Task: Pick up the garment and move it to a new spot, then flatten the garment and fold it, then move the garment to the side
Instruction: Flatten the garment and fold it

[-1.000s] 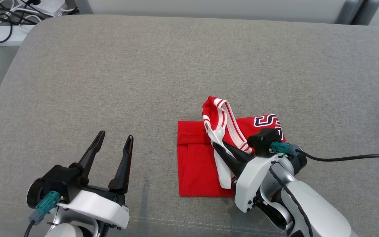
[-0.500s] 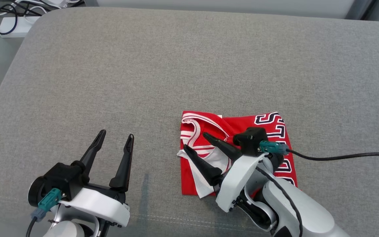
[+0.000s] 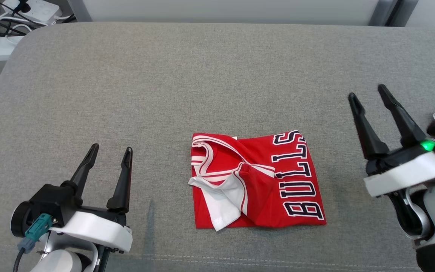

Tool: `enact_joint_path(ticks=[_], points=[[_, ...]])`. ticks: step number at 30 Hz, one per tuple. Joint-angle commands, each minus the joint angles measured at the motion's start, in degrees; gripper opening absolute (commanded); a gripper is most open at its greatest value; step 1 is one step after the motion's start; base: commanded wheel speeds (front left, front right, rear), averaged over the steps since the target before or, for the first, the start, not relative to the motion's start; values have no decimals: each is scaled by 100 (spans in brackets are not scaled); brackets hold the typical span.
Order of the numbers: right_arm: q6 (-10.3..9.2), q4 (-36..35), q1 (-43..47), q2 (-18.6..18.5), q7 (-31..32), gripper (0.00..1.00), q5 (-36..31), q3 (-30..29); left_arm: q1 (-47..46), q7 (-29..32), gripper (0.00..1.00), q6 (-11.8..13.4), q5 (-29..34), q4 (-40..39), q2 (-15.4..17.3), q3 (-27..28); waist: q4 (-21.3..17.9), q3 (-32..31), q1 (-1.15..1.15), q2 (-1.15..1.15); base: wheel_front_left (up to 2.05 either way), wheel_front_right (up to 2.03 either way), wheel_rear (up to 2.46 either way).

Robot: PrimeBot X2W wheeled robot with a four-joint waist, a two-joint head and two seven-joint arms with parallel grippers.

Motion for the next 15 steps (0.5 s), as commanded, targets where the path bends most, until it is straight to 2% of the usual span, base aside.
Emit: enact_joint_path(ticks=[1, 7, 15], points=[[-15, -109, 207, -14, -76, 100, -205, -94, -119, -50, 100, 62, 12, -97, 180, 283, -35, -39, 0, 0, 0, 0, 0], [-15, 119, 1001, -53, -206, 100, -863, -924, 50, -158, 100, 240, 26, 29, 233, 437, -119, -155, 0, 0, 0, 0, 0], [-15, 379, 1724, 229, -249, 100, -907, -1218, 309, -337, 100, 296, 32, 170, 227, 603, -176, -328, 0, 0, 0, 0, 0]])
